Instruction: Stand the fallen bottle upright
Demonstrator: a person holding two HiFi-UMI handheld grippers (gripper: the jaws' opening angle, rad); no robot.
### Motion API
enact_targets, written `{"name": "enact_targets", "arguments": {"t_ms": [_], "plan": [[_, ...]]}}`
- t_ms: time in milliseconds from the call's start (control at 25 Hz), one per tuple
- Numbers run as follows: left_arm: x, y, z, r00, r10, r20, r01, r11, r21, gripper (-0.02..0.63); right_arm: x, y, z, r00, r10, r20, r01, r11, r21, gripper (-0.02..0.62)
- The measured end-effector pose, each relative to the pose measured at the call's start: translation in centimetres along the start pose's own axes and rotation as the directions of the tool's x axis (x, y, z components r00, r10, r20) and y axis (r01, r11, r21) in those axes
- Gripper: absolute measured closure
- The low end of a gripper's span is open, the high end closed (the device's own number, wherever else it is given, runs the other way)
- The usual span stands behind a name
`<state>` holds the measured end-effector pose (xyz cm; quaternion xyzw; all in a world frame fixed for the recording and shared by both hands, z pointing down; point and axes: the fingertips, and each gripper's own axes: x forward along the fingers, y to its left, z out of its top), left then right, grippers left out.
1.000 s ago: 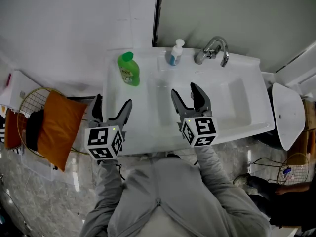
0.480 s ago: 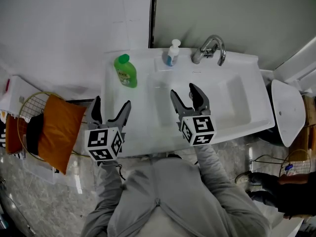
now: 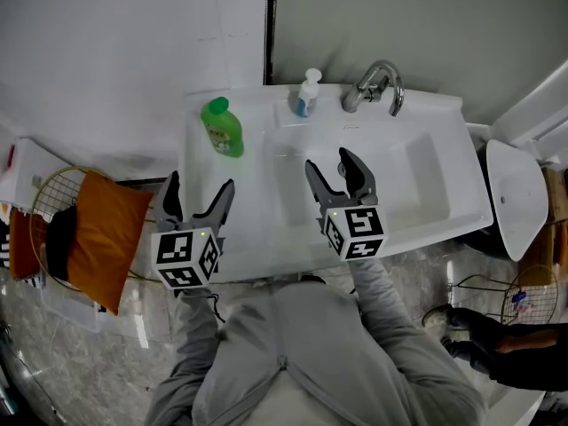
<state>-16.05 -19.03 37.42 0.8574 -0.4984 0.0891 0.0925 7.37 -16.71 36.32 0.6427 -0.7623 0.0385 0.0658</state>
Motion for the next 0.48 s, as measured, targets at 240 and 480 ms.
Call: {"name": "enact_targets", "arguments": {"t_ms": [240, 480], "plan": [[0.17, 0.05, -0.06, 1.0, 0.002, -0.002, -0.002, 1.0, 0.003, 0.114, 0.2, -0.22, -0.09, 1.0, -0.003, -0.003, 0.003, 1.0, 0.002, 0.307], [0.13, 0.37, -0.01, 1.0, 0.005, -0.001, -0.005, 1.0, 0.004, 0.114, 0.33, 0.02, -0.14, 1.0, 0.003, -0.004, -0.003, 1.0, 0.002, 0.307]]}}
